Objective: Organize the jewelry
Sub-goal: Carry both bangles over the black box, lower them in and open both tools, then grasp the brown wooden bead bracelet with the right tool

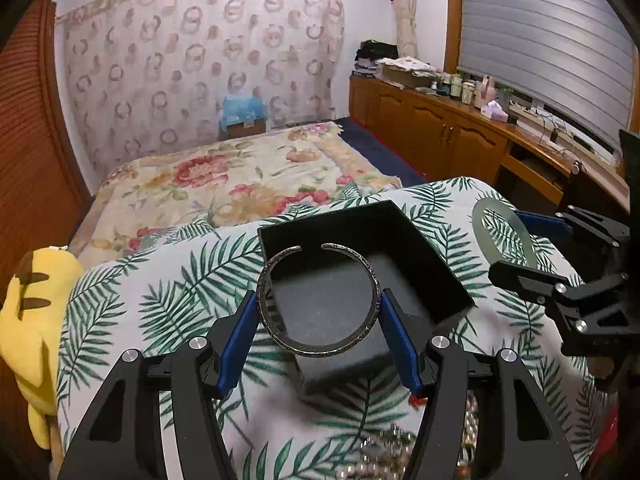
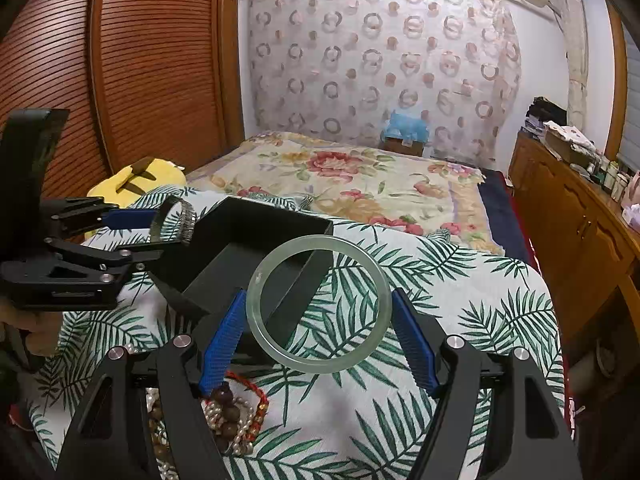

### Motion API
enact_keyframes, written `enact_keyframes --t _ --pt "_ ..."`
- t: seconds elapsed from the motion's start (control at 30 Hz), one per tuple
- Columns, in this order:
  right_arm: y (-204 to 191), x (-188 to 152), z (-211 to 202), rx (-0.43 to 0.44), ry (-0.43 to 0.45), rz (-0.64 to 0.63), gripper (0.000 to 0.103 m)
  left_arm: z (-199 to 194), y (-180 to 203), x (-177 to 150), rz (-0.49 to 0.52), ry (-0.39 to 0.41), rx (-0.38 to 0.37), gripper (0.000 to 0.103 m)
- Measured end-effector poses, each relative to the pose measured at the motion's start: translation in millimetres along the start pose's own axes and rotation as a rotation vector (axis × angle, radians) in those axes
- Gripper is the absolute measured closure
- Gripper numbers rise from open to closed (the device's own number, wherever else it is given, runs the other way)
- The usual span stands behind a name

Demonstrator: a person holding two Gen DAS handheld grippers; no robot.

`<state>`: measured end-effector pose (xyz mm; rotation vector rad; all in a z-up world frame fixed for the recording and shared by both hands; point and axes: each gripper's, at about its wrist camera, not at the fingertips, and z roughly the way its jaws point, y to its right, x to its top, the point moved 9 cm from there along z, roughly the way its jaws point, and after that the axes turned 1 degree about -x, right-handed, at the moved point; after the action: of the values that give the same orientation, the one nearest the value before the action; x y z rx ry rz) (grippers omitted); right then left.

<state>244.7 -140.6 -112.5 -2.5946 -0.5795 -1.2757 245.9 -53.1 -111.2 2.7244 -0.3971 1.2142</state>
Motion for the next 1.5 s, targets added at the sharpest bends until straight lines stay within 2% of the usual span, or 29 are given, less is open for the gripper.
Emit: enact_keyframes --t 0.23,0.3,0.5,0.67,0.93,1.17,1.27,1.5 --pt "3.9 4.4 3.5 -0.008 0.005 0.003 0.028 10.8 5.6 12.9 -0.016 0.002 -0.009 0.044" --pt "3.8 4.6 3.3 -0.007 0.007 0.004 0.028 6.7 6.2 16.6 -0.011 0.022 -0.005 0.034" --pt "-7.8 8.7 8.8 0.010 0.010 -0.018 0.028 -11.2 -6.8 14.5 -0.039 0.053 0.009 0.034" --pt "-27.0 13.6 19.2 0.042 0.008 -0.054 0.028 -27.7 -28.1 0.2 -0.079 0.061 0.034 0.033" --pt "-57.2 12.2 43.2 0.075 -0.041 -0.115 0.028 -43.2 -46.8 -20.0 -0.101 0.060 0.058 0.033" --pt "-63.2 8.1 51.2 0.072 -0.059 -0.127 0.028 -48.7 -44.4 -42.0 -0.104 0.043 0.046 0.033" --pt "-63.1 9.6 51.0 0.070 -0.055 -0.123 0.023 -48.8 -39.2 -52.2 -0.105 0.029 0.031 0.033" --pt "-56.9 6.6 31.2 0.084 -0.031 -0.090 0.023 -49.2 -28.8 -67.8 -0.098 0.007 0.012 0.033"
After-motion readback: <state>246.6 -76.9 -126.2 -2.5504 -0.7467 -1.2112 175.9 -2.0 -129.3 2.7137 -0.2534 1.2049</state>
